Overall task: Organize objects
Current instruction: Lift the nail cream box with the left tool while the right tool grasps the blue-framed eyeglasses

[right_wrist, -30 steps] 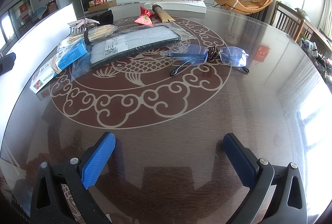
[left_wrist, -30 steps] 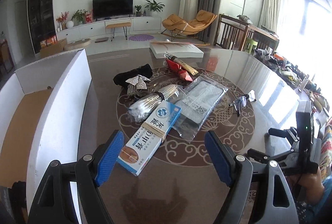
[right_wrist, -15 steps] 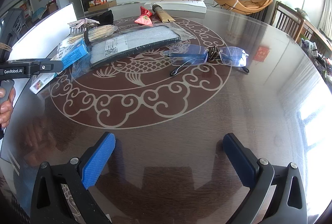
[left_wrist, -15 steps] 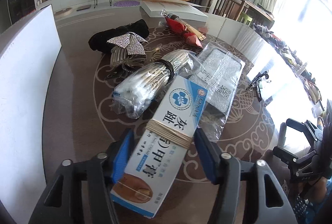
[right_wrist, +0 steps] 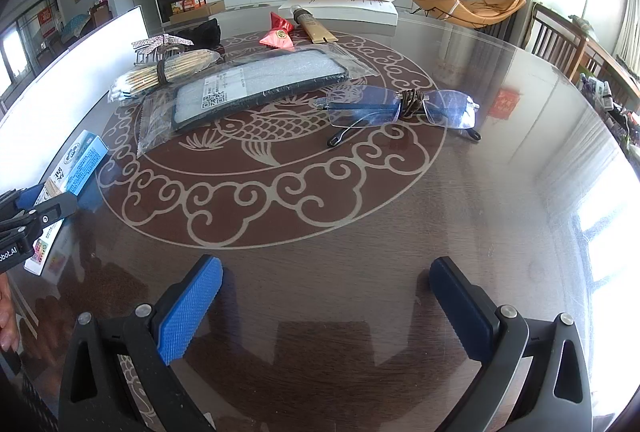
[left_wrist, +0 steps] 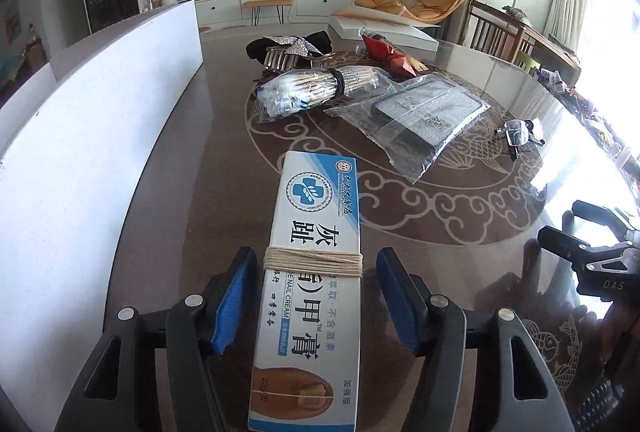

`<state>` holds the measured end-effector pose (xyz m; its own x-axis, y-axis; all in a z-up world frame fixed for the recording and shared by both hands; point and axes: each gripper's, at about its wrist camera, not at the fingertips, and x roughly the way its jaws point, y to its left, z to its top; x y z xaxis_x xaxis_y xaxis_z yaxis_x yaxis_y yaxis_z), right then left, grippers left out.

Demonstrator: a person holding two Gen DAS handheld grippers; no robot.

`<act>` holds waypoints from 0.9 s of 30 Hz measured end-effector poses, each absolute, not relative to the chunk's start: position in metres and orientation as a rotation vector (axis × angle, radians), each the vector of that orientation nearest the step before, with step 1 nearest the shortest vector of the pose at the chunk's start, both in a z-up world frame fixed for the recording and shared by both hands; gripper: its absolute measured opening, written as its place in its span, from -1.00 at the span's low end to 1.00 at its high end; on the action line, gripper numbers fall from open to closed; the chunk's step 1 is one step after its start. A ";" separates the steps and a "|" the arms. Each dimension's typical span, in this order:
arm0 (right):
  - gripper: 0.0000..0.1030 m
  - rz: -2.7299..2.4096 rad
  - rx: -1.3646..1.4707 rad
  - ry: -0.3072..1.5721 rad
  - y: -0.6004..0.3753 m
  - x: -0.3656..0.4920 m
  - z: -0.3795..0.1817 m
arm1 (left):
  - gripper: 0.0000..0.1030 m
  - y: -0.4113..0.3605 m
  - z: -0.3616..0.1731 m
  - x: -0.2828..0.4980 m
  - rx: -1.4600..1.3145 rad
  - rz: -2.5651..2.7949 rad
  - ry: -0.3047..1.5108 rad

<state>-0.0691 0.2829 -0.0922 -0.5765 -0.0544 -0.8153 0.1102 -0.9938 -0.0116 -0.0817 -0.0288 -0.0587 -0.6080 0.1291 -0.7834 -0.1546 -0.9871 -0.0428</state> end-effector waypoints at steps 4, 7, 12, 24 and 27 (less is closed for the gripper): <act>1.00 -2.675 1.384 0.047 0.286 -0.069 -0.090 | 0.50 -0.024 -0.059 -0.084 -1.318 2.675 0.091; 1.00 -2.575 1.380 -0.135 0.305 -0.076 -0.083 | 0.76 -0.024 -0.061 -0.088 -1.350 2.680 0.115; 1.00 -2.633 1.400 -0.224 0.353 -0.126 -0.051 | 1.00 -0.025 -0.064 -0.089 -1.376 2.672 0.117; 1.00 -2.397 1.525 -0.456 0.389 -0.242 -0.067 | 1.00 -0.025 -0.065 -0.090 -1.376 2.666 0.110; 1.00 -2.272 1.555 -0.377 0.376 -0.226 -0.074 | 1.00 -0.025 -0.065 -0.090 -1.376 2.666 0.110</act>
